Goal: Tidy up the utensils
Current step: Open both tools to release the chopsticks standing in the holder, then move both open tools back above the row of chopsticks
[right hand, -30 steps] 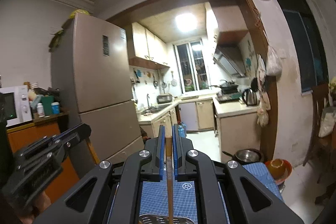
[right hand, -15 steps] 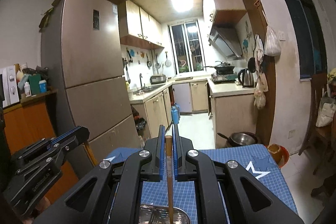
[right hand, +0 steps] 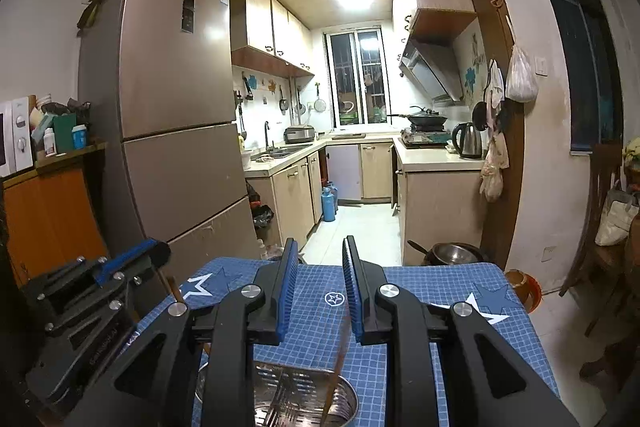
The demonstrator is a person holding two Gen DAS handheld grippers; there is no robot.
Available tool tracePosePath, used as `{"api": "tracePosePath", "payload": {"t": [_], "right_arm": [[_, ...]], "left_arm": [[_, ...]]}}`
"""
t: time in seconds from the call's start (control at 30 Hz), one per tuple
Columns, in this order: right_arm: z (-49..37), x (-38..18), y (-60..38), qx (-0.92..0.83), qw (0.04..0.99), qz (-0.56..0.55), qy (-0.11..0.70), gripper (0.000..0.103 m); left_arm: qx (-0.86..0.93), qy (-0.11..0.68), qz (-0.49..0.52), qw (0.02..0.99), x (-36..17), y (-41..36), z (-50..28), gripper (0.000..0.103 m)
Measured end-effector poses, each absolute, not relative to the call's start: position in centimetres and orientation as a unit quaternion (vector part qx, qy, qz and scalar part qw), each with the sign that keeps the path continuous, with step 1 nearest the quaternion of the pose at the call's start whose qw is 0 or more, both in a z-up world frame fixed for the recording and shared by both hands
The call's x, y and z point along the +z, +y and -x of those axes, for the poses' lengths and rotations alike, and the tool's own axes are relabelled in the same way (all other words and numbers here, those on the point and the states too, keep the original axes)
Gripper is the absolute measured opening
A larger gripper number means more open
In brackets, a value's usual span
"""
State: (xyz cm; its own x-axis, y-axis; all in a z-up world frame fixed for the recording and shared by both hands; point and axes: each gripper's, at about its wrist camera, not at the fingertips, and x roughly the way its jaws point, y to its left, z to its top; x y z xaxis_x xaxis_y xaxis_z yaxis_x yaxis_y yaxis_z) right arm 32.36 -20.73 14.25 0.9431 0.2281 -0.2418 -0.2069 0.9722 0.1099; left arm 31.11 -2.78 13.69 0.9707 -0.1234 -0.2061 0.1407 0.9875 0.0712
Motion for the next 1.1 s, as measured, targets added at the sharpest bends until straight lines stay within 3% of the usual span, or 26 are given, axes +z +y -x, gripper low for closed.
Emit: {"api": "tracePosePath", "payload": {"t": [0.27,0.3,0.4,0.57,0.7,0.73,0.83,0.9,1.1], "right_arm": [[-28.5,14.6,-22.0,0.096,0.987,-0.028,0.129,0.024],[-27.6,14.7,-22.3,0.095,0.987,-0.021,0.128,0.024],[-23.1,15.1,-24.1,0.088,0.989,0.001,0.119,0.024],[-14.9,13.7,-28.0,0.086,0.987,0.008,0.132,0.028],[-8.0,11.2,-30.4,0.094,0.983,-0.003,0.155,0.053],[-6.0,10.1,-31.1,0.099,0.981,-0.015,0.164,0.055],[-2.3,7.0,-32.2,0.095,0.977,-0.037,0.186,0.058],[0.4,4.2,-32.6,0.082,0.975,-0.049,0.2,0.069],[5.2,-3.9,-31.3,0.075,0.961,-0.067,0.259,0.073]], "left_arm": [[-0.01,0.077,-0.055,0.995,15.2,-1.5,-26.5,0.007],[-0.005,0.079,-0.055,0.995,15.3,-0.9,-25.1,0.014],[0.004,0.073,-0.054,0.996,15.1,0.8,-21.0,0.062],[-0.019,0.103,-0.072,0.992,12.8,3.8,-14.0,0.065],[-0.048,0.16,-0.065,0.984,9.3,5.4,-9.3,0.078],[-0.058,0.176,-0.06,0.981,8.1,5.6,-8.0,0.08],[-0.088,0.215,-0.05,0.971,4.8,5.4,-5.5,0.08],[-0.101,0.23,-0.05,0.967,2.2,4.6,-3.3,0.08],[-0.104,0.253,-0.095,0.957,-4.5,1.5,0.7,0.08]]}}
